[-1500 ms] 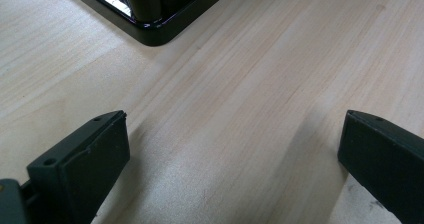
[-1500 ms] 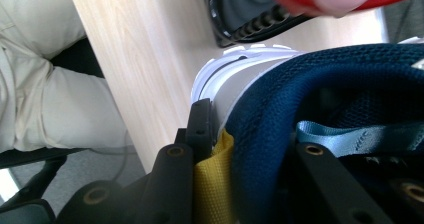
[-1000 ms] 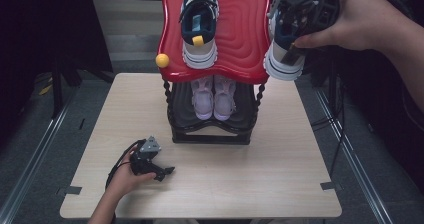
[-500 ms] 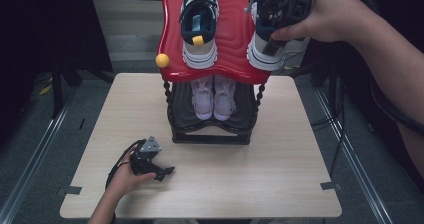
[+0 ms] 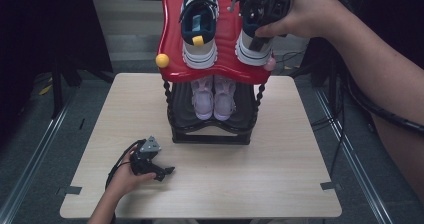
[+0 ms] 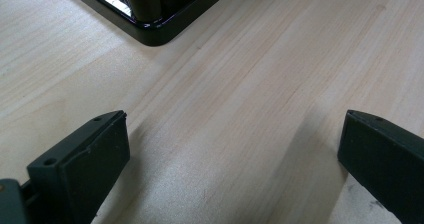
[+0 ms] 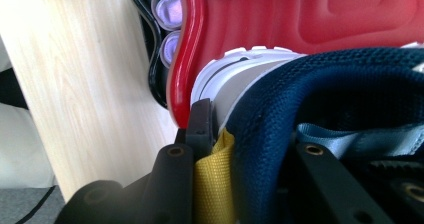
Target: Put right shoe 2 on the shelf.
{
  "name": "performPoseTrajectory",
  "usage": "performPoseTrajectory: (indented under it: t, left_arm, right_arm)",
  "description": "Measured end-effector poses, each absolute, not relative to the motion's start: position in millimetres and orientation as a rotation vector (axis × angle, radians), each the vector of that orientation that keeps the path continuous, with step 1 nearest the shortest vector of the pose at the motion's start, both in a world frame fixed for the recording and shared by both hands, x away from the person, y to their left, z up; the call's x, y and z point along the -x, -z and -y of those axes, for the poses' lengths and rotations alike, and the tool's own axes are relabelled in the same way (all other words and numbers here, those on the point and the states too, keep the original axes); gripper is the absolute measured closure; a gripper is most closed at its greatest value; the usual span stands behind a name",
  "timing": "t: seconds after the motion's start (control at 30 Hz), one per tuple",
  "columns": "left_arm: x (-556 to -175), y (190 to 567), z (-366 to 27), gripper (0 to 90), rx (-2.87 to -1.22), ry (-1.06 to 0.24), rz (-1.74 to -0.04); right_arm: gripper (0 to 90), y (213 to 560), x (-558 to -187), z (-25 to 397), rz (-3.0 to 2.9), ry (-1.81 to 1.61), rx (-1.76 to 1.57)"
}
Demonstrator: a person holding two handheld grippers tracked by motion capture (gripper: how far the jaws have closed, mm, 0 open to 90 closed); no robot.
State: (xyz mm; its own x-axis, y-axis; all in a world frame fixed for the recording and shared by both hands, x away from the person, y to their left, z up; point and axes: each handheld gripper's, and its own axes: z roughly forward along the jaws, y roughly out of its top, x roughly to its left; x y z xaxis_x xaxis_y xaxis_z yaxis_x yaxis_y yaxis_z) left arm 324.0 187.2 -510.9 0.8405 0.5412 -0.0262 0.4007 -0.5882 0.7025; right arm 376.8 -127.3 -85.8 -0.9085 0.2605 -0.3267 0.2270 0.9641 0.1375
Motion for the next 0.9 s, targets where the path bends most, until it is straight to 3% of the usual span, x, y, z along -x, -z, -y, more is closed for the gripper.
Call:
performPoseTrajectory:
  t: [0.9]
  left_arm:
    - [-324.4, 510.5, -187.6, 0.0, -2.286, -0.25, -0.673]
  right_arm:
    - [71.5, 102.6, -391.8, 96.0, -2.752, -0.101, -0.264]
